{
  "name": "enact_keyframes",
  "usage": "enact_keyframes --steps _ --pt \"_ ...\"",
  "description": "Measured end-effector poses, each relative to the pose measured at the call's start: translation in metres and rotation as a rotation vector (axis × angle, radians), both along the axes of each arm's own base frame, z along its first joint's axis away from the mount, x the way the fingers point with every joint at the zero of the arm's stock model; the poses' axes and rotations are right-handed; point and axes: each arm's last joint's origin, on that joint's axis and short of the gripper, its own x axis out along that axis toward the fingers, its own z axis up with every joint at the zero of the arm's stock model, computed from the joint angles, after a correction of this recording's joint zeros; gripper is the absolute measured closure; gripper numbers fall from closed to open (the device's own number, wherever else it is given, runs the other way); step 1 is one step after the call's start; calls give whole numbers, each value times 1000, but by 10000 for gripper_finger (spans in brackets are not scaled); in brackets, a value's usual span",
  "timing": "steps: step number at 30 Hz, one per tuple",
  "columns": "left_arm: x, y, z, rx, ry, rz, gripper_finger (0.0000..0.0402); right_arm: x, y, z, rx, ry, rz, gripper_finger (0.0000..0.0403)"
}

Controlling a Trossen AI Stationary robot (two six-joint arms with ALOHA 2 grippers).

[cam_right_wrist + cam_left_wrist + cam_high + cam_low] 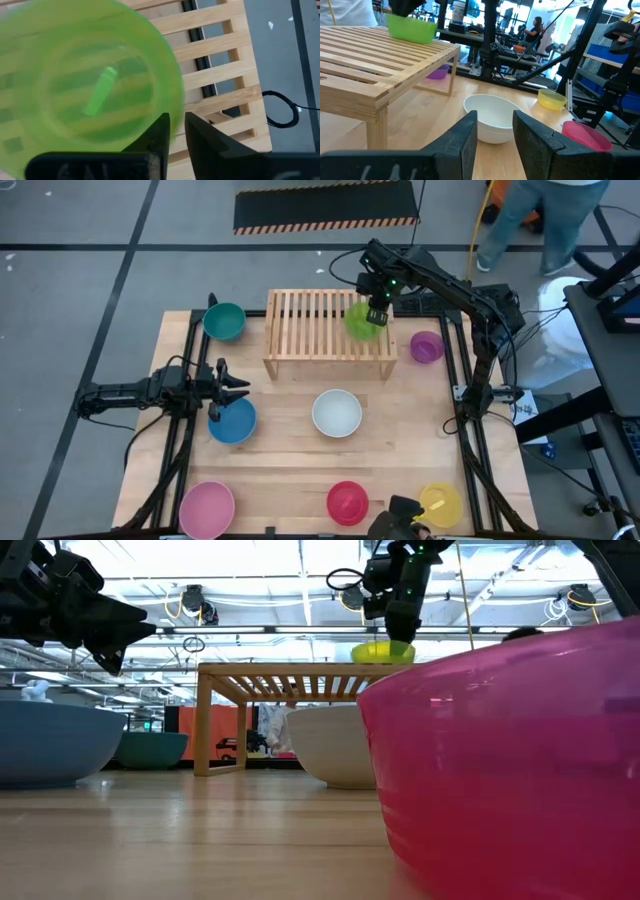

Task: Place and stack bowls onto a shelf
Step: Put the light green bowl on the shelf, then put the blue bowl on the shelf

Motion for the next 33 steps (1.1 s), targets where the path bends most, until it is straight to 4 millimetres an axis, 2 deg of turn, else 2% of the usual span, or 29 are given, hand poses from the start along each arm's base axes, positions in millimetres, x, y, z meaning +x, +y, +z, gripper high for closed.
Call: enact_keyframes --steps 6,9,15,23,28,33 --pt "0 0 0 0 0 0 270 2 4 1 0 3 17 324" --pt "0 0 0 0 -1 0 270 0 9 7 -21 1 67 324" --pt "-1 0 12 -108 -121 -6 270 -13 33 43 -135 -103 141 324" --pt "-4 0 29 -309 -308 -48 270 -47 70 99 -280 -312 141 325" --pt "-7 0 37 -325 -394 -67 270 -66 83 118 -294 -396 76 325" --pt "-8 0 39 -398 -419 -87 270 -77 91 126 -298 -434 47 325"
